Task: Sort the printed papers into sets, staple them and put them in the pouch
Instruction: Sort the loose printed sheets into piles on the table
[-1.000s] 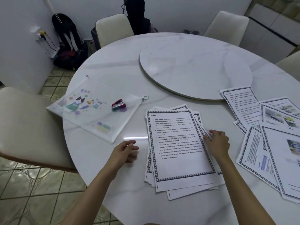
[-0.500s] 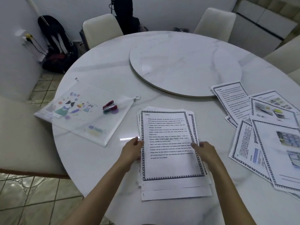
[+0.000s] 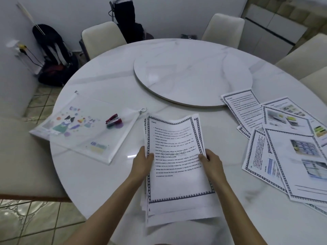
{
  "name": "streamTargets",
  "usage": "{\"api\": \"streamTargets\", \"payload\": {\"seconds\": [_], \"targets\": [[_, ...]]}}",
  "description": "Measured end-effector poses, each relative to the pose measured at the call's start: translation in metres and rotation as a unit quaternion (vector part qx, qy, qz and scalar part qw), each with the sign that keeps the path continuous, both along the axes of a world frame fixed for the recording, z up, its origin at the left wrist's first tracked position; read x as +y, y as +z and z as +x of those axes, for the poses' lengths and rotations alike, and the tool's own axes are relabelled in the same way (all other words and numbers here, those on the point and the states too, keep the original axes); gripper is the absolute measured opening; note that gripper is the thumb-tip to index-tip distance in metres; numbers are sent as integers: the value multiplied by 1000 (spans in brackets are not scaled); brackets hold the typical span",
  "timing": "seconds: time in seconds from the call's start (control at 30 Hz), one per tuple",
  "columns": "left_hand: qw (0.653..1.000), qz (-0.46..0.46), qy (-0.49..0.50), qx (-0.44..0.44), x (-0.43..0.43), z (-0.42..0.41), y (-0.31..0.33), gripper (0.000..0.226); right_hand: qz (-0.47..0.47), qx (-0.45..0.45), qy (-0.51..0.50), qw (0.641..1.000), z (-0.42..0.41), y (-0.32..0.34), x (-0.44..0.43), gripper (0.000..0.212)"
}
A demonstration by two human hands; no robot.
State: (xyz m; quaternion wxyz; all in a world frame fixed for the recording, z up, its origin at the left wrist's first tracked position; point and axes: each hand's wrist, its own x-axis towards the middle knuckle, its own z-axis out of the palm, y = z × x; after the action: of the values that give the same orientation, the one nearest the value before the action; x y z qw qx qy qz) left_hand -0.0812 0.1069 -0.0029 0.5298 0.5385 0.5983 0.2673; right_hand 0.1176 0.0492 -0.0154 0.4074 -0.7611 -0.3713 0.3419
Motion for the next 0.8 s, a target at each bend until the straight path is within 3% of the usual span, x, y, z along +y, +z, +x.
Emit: {"api": "streamTargets", "payload": {"seconds": [0.17, 0.27, 0.33, 0.47, 0.63, 0.8], "targets": [[982, 167, 20, -85, 14, 2, 39, 21, 206, -48, -44, 976, -5, 39, 6, 24], [963, 240, 36, -121, 18, 3, 55, 17, 271, -21, -68, 960, -6, 57, 8, 12], [953, 266, 46, -136, 15, 3, 60, 19, 299, -2, -82, 951, -8, 61, 7, 16], [952, 264, 33, -148, 5, 0, 49, 29, 293, 46, -68, 953, -13, 53, -2, 8], [962, 238, 14, -134, 2, -3, 40, 44, 258, 60, -57, 962, -14, 43, -6, 18], [962, 235, 7, -136, -2, 2, 45, 27, 265, 56, -53, 961, -17, 43, -4, 10]]}}
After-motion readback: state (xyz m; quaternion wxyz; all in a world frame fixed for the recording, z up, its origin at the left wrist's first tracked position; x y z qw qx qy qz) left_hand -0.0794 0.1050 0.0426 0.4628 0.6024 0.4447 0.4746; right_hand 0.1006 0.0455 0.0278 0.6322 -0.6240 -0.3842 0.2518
